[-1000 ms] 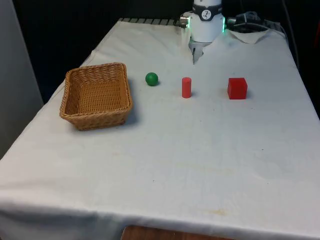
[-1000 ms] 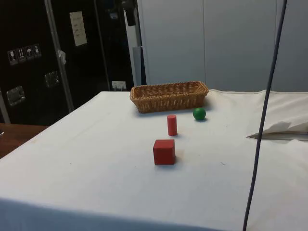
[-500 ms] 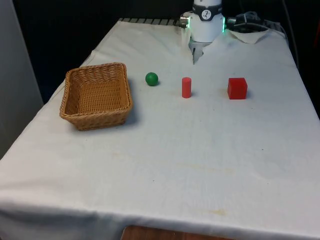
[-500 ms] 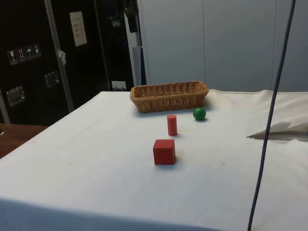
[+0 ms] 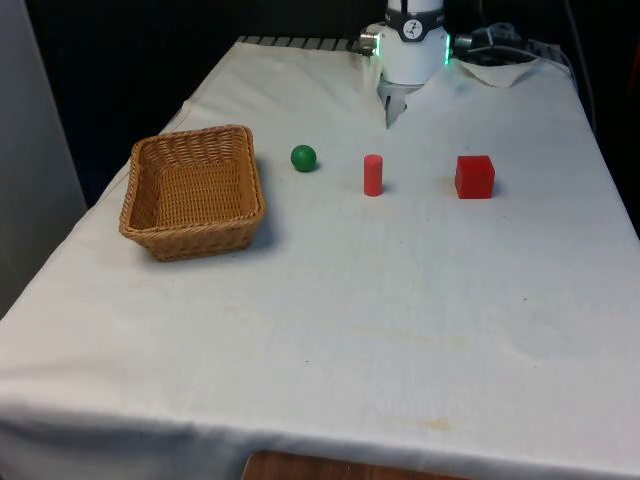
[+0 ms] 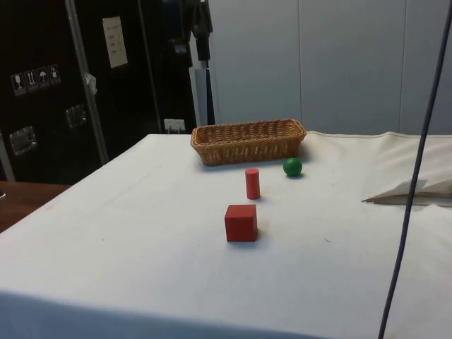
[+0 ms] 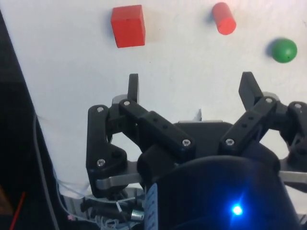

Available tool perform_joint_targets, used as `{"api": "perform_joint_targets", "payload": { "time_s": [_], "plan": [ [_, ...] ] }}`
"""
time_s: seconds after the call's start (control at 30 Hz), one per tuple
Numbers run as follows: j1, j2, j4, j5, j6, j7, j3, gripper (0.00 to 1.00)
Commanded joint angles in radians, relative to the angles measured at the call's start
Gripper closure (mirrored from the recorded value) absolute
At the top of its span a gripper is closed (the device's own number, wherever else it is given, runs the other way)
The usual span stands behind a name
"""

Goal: Pick up the object to the left of the cylinder and place it into the basket.

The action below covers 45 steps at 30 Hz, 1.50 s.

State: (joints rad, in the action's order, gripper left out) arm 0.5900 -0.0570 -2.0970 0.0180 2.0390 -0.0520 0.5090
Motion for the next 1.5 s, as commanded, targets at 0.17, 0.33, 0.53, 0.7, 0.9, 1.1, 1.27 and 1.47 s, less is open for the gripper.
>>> {"api": "perform_joint_targets", "payload": {
  "time_s": [0.17,0.33,0.53,0.7,0.9,1.1,1.27,1.47],
  "plan": [
    [0.001,-0.020,-0.064,0.023,0.062,-0.030,-0.018,0.00],
    [0.001,-0.020,-0.089,0.025,0.080,-0.040,-0.029,0.00],
    [0.001,-0.020,-0.135,0.027,0.121,-0.058,-0.051,0.00],
    [0.001,-0.021,-0.172,0.026,0.161,-0.071,-0.068,0.00],
    [0.001,-0.020,-0.207,0.026,0.204,-0.082,-0.083,0.00],
    [0.001,-0.015,-0.255,0.026,0.264,-0.098,-0.104,0.00],
    [0.001,-0.011,-0.284,0.025,0.299,-0.109,-0.119,0.00],
    [0.000,-0.007,-0.303,0.011,0.311,-0.106,-0.135,0.00]
  ]
}}
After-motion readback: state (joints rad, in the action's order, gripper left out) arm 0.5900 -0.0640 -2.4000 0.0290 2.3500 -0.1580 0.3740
